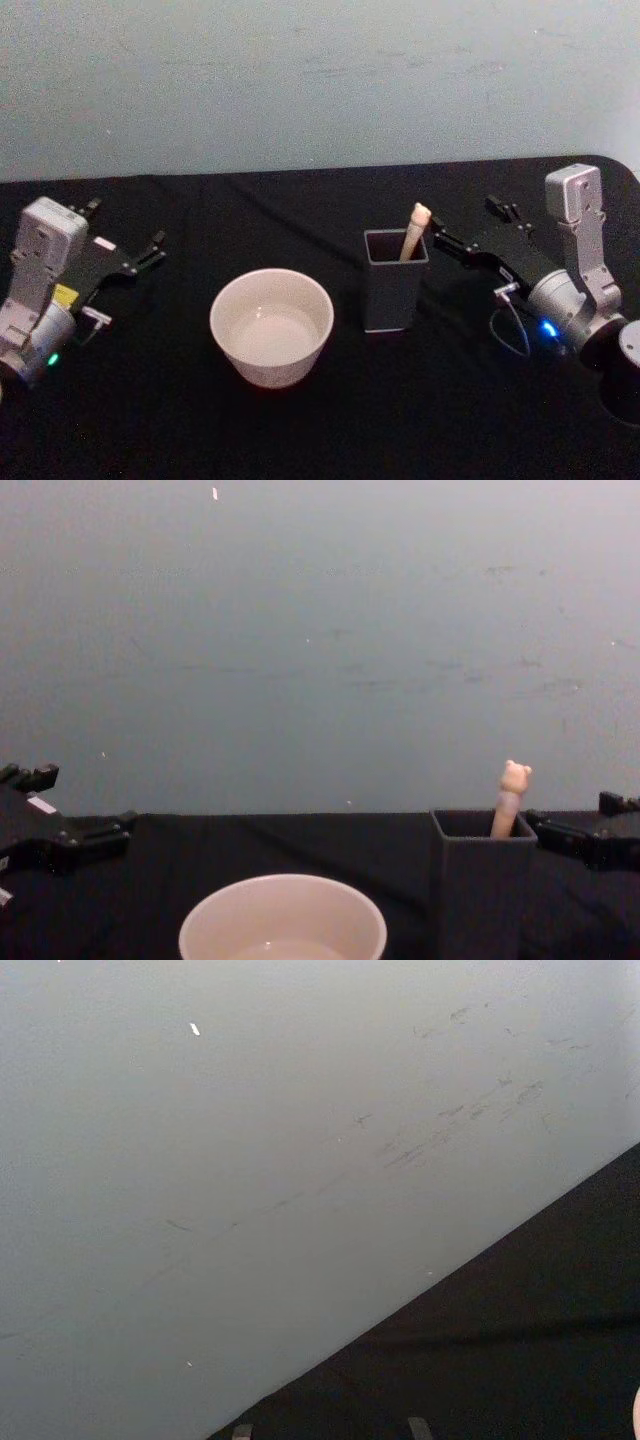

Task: Pick up the stirring spoon with one hand, stir inside the cup, then place it back in its original position.

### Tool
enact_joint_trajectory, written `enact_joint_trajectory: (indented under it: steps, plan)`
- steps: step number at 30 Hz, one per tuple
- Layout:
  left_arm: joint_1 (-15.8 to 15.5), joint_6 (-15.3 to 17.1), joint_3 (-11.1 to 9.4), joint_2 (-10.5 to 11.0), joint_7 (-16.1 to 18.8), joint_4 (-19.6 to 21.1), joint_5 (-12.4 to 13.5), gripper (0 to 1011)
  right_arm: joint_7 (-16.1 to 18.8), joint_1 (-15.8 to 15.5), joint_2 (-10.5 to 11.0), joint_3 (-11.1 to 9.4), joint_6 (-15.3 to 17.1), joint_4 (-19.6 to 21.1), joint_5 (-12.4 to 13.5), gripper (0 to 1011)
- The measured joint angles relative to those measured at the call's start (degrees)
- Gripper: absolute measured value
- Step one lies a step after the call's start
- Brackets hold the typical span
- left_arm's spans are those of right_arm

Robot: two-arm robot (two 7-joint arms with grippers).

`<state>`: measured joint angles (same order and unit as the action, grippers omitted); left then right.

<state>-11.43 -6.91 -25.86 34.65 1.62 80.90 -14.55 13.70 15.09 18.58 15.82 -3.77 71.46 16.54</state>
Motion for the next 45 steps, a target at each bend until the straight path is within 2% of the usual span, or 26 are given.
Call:
enact_joint_trajectory:
  steps: [45]
  plan:
    - [0.0, 0.0, 0.0, 0.0, 0.0, 0.0, 0.0, 1001, 0.13, -0.02, 0.21, -0.06, -0.09, 0.42, 0.43, 1003]
